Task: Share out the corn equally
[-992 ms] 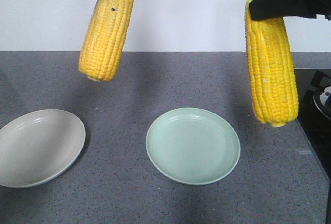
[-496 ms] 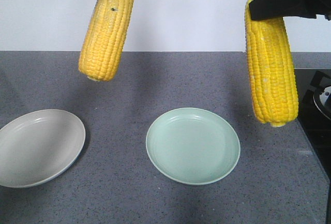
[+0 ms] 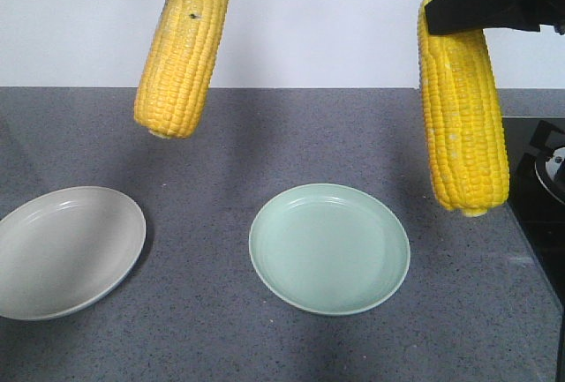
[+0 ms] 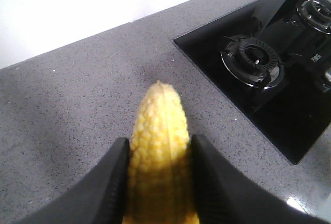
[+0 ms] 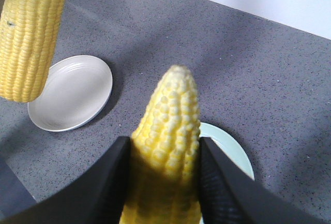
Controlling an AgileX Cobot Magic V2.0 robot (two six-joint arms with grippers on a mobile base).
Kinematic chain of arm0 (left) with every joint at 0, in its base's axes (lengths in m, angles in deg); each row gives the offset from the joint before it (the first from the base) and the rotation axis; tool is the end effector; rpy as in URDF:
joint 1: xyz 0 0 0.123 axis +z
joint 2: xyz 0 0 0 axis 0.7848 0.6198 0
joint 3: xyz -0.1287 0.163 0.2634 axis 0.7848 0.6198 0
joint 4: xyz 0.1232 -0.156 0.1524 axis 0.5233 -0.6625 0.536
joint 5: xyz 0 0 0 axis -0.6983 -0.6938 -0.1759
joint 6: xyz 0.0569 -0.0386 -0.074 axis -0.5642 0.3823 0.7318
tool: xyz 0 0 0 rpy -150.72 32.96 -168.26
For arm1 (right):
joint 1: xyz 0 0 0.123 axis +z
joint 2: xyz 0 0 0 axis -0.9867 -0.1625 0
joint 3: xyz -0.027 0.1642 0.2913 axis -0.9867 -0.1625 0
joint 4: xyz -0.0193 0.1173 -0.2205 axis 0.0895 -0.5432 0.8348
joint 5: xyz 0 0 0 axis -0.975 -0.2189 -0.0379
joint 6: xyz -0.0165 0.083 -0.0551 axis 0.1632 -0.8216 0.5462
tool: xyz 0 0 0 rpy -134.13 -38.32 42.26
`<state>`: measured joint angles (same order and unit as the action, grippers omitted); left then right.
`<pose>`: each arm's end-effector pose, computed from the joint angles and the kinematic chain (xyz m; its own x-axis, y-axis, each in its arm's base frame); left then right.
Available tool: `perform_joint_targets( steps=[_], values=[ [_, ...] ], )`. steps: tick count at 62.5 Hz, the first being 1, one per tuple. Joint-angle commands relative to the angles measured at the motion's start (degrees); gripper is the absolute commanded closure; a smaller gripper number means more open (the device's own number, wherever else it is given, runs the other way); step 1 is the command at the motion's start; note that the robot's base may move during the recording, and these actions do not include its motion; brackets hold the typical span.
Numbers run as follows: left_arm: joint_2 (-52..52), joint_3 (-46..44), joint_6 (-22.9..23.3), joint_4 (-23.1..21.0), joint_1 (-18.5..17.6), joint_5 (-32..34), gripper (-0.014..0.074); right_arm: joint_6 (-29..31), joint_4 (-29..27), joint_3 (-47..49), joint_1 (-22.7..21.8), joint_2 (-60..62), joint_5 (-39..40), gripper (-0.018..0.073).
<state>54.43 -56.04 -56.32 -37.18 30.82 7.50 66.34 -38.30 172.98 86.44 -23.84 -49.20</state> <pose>0.3222 -0.1670 0.5464 -0.6082 0.1765 -0.7739 0.5925 0.7498 -0.2946 0.2355 0.0786 0.5263 -0.5935 -0.2076 -0.7776 -0.5854 0.7744 0.2401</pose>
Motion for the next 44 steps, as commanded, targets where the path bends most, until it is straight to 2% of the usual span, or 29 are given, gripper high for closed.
perform_joint_targets(
  steps=[1, 20, 32, 36, 44],
  values=[
    [-2.3, -1.1, 0.4, -1.9, 0.1, 1.5, 0.0603, 0.3, -2.2, 1.5, -0.4, 1.2, 2.2, 0.0561],
    [-2.3, -1.1, 0.4, -1.9, 0.1, 1.5, 0.0603, 0.4, -3.3, 1.5, -0.4, 0.8, 2.7, 0.0561],
    [-2.3, -1.1, -0.1, 0.3, 0.1, 1.5, 0.0603, 4.4, -13.9, 1.5, -0.2, -4.7, -0.5, 0.0561],
    [-2.3, -1.1, -0.1, 1.7, 0.1, 1.5, 0.0603, 6.4, -15.0, 1.5, 1.4, -8.3, -1.2, 0.0561],
    [-2.3, -1.1, 0.1, 3.9, 0.1, 1.5, 0.0603, 8.9, -13.5, 1.5, 6.0, -15.1, -1.2, 0.0561]
  ],
)
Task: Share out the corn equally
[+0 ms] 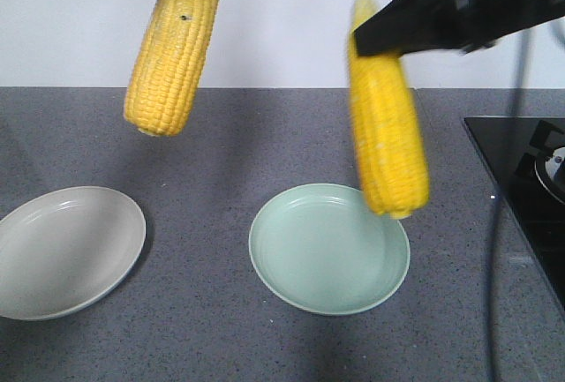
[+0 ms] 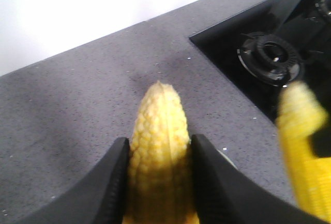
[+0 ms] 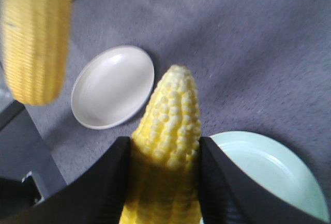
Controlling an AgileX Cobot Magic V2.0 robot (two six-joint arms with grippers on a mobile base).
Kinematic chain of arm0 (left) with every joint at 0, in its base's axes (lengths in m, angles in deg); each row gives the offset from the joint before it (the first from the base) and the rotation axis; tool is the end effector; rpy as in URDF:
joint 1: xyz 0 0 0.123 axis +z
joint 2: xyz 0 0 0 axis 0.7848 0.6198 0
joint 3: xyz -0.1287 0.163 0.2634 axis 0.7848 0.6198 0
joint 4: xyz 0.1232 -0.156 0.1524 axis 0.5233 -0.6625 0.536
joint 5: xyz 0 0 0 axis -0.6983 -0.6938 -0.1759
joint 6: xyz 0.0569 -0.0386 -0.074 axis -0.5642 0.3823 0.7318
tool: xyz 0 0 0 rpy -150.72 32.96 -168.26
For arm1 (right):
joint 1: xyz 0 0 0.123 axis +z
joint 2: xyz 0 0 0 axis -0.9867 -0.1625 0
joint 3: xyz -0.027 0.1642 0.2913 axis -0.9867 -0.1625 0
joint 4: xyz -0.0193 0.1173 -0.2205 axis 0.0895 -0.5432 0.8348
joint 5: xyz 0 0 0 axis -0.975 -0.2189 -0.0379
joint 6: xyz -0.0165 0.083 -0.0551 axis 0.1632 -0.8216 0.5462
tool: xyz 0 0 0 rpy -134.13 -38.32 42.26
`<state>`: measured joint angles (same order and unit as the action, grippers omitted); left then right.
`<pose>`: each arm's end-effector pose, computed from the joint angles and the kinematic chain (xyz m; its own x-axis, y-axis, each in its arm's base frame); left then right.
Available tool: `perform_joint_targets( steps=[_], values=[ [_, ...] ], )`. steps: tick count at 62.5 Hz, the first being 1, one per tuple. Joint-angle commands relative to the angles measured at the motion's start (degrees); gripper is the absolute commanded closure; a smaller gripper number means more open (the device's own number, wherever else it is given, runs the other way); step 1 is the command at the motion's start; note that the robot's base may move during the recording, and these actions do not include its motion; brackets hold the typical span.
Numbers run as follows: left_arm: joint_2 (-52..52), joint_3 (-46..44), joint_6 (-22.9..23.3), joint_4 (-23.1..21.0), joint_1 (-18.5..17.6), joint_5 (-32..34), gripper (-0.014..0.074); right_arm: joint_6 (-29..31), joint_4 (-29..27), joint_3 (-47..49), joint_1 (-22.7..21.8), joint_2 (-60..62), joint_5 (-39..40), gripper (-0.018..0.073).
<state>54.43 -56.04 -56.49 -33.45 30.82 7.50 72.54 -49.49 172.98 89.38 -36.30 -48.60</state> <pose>0.3256 -0.1621 0.5443 -0.5983 0.1959 -0.7769 0.5715 0.7840 -0.2424 0.3075 0.1167 0.4767 -0.6721 -0.2363 -0.7017 -0.6560 0.6297 0.4163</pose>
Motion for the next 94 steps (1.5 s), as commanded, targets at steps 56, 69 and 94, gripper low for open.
perform_joint_targets(
  steps=[56, 69, 94],
  values=[
    [-2.3, -1.1, 0.1, 3.0, 0.1, 1.5, 0.0603, 0.8, 16.6, 1.5, 11.5, -19.6, 2.7, 0.0109],
    [-2.3, -1.0, 1.0, 14.2, 0.1, 1.5, 0.0603, -0.9, 16.8, 1.6, 11.4, -18.8, 2.8, 0.0038],
    [-3.9, 17.2, 4.8, 32.0, 0.1, 1.5, 0.0603, -2.6, 16.8, 1.6, 11.4, -7.6, 6.0, 0.0069]
  ],
)
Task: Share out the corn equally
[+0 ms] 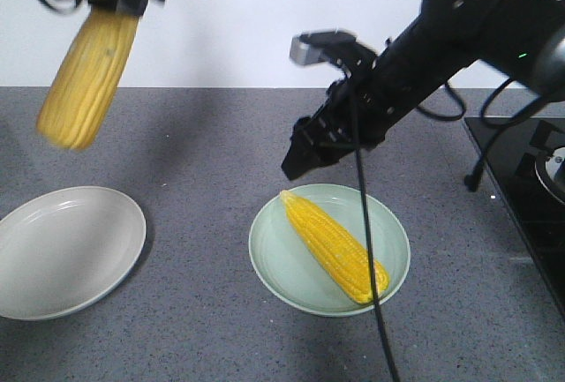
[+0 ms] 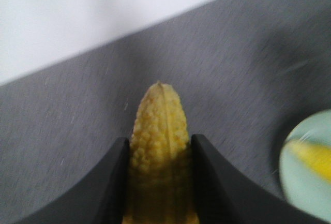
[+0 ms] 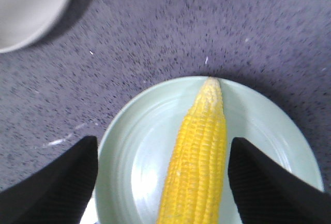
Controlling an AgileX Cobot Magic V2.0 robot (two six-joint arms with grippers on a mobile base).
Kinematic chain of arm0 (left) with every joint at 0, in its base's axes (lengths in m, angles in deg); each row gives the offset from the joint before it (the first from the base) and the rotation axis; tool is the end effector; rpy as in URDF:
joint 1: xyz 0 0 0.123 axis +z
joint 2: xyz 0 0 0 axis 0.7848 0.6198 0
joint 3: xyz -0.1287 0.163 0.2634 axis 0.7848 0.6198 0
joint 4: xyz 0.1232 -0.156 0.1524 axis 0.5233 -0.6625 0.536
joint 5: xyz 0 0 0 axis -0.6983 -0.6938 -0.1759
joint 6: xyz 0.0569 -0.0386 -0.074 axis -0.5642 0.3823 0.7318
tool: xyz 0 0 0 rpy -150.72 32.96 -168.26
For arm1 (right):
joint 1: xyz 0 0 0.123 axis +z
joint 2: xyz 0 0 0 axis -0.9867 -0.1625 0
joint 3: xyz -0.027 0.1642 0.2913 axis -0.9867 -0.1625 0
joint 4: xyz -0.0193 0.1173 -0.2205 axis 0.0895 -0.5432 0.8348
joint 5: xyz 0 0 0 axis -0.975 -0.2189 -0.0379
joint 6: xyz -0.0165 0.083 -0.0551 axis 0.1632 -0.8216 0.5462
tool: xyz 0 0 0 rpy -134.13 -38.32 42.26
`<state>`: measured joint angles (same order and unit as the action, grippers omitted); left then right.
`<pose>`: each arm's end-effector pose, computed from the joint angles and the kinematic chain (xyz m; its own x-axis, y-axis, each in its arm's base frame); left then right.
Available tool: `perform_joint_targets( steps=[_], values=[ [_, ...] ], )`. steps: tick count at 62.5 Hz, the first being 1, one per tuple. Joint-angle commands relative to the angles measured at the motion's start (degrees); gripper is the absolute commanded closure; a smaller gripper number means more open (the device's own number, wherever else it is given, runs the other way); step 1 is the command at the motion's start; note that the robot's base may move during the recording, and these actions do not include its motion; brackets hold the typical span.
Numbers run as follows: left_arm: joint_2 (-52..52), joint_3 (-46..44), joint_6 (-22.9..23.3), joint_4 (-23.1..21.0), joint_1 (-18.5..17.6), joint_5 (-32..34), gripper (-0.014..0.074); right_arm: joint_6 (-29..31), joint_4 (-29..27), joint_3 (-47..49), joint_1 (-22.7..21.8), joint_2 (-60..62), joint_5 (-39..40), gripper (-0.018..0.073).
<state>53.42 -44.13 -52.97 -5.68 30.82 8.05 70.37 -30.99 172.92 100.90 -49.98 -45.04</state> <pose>0.3526 -0.1231 0.4883 -0.6977 0.3191 -0.6414 0.3257 0.9387 0.1128 0.3623 0.1793 0.3738 -0.7107 -0.5115 -0.4829 -0.6773 0.6831 0.2733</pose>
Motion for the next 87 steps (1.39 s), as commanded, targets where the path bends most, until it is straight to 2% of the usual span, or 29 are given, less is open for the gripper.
perform_joint_targets(
  steps=[1, 14, 31, 44, 64, 74, 87],
  values=[
    [-2.9, 6.5, 1.3, 4.8, 0.1, 1.0, 0.0603, -0.4, -1.7, 1.7, -0.1, 6.6, 2.6, 0.0071],
    [-2.9, 19.3, 3.2, 9.2, 0.3, 3.3, 0.0603, -0.4, -1.6, 1.7, -0.1, 13.7, 3.3, 0.0097],
    [-2.9, 30.3, 4.7, 9.0, 5.1, 9.0, 0.0603, -0.2, -1.4, 1.6, -0.1, 19.5, 2.7, 0.0097],
    [-2.9, 34.0, 5.8, 7.5, 7.3, 15.0, 0.0603, -0.2, -1.2, 1.6, -0.1, 20.5, 2.5, 0.0097],
    [-2.9, 34.0, 6.1, 7.4, 7.5, 15.3, 0.0589, -0.4, -0.5, 1.6, -0.1, 20.5, 2.6, 0.0097],
    [-2.9, 34.0, 6.1, 6.6, 7.5, 14.7, 0.0541, -0.4, -0.5, 1.6, -0.1, 20.5, 2.6, 0.0097],
    [-2.9, 34.0, 6.2, 5.2, 7.5, 14.4, 0.0386, -0.5, -0.4, 1.6, -0.1, 20.5, 2.6, 0.0097]
  ],
)
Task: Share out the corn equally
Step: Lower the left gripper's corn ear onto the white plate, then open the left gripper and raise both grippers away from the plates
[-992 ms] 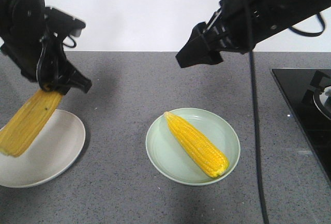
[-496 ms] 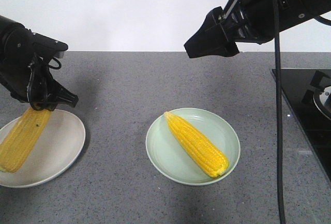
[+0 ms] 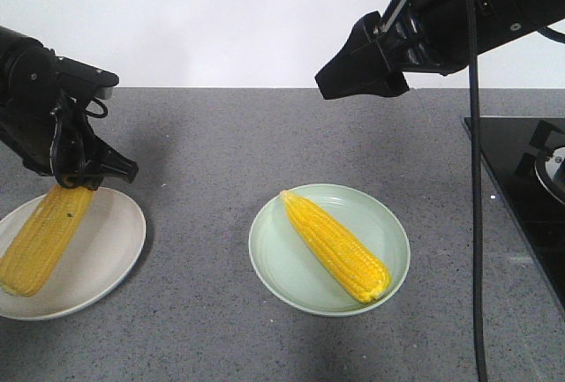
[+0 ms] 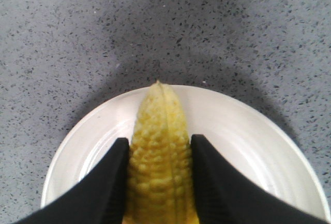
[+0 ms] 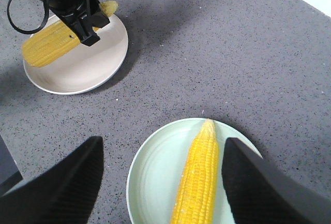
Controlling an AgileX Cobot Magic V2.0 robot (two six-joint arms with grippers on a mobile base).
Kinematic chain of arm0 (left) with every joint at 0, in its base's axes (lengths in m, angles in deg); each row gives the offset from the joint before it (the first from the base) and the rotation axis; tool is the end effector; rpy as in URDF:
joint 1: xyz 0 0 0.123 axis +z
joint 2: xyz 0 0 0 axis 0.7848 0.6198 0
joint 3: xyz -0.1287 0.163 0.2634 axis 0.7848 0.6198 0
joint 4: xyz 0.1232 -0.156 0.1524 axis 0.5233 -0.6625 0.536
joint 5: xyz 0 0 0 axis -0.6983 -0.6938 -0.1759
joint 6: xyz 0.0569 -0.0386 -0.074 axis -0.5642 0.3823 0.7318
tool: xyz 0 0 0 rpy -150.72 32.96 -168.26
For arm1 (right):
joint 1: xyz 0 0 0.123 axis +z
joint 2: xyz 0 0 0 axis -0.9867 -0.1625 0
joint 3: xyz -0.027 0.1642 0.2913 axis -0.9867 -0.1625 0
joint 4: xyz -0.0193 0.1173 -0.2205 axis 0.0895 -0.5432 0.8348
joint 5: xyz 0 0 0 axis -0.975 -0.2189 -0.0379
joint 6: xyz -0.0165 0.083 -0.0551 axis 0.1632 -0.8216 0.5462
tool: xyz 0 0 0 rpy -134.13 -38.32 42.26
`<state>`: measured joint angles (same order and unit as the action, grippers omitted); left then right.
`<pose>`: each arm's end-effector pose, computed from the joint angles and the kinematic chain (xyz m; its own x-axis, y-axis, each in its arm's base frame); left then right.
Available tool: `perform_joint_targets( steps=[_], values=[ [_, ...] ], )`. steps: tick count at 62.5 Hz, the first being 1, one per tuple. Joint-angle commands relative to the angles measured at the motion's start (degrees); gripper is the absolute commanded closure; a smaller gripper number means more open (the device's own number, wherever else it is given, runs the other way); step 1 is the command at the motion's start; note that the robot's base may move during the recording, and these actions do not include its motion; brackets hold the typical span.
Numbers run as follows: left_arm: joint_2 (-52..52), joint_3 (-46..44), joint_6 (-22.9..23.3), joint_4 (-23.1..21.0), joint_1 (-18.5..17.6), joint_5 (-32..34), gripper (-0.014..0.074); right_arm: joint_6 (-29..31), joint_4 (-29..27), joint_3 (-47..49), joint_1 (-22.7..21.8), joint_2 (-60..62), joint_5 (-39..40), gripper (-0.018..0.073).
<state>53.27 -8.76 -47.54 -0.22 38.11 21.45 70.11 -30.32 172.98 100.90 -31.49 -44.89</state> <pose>0.3615 -0.0691 0.3222 -0.9145 0.2494 -0.3187 0.2014 0.9636 0.1759 0.2688 0.1437 0.4884 -0.5267 -0.4444 -0.7247 -0.7346 0.6669 0.1249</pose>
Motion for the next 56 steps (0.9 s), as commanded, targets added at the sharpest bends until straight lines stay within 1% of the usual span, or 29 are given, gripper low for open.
perform_joint_targets(
  steps=[1, 9, 17, 22, 28, 36, 41, 45, 49, 50, 51, 56],
  values=[
    [-2.8, -1.3, 0.8, -0.3, 0.2, 1.0, 0.0363, -0.3, -1.1, 1.6, -0.1, 2.0, 2.4, 0.0097],
    [-2.8, -1.3, 1.3, -0.3, 0.2, 0.2, 0.0242, -0.7, -1.1, 1.6, -0.1, 2.0, 2.4, 0.0097],
    [-2.8, -1.3, 1.3, -0.3, 0.2, -0.7, 0.0164, -0.9, -1.1, 1.6, -0.1, 2.0, 2.5, 0.0097],
    [-2.8, -1.3, 1.4, -0.3, 0.2, -1.4, 0.0142, -1.1, -1.0, 1.6, -0.1, 2.0, 2.5, 0.0097],
    [-2.8, -1.3, 1.4, -0.3, 0.2, -2.3, 0.0143, -1.1, -0.3, 1.6, -0.1, 2.0, 2.6, 0.0097],
    [-2.8, -1.3, 1.1, -1.0, 0.2, -4.0, 0.0143, -0.9, -0.5, 1.6, -0.1, 2.0, 2.7, 0.0127],
    [-3.1, -1.3, -0.2, -3.5, 0.2, -4.7, 0.0146, -0.4, -0.7, 1.6, -0.1, 2.7, 3.0, 0.0173],
    [-4.1, -0.7, -2.1, -6.5, 0.2, -3.7, 0.0156, 0.1, -0.7, 1.6, -0.1, 3.8, 3.2, 0.0231],
    [-5.9, 0.4, -4.0, -10.5, 0.2, -1.5, 0.0176, 0.3, -0.7, 1.6, -0.1, 5.7, 3.4, 0.0326],
    [-6.2, 0.7, -4.4, -10.9, 0.2, -1.2, 0.0183, 0.4, -0.6, 1.5, -0.1, 6.1, 3.4, 0.0336],
    [-6.7, 1.0, -4.4, -12.2, 0.2, -0.2, 0.019, 0.5, -0.6, 1.4, -0.1, 6.3, 3.4, 0.0357],
    [-10.1, 3.7, -6.7, -16.8, 0.2, 3.2, 0.024, 2.1, -0.6, 0.0, -0.1, 9.1, 3.7, 0.0472]
  ],
)
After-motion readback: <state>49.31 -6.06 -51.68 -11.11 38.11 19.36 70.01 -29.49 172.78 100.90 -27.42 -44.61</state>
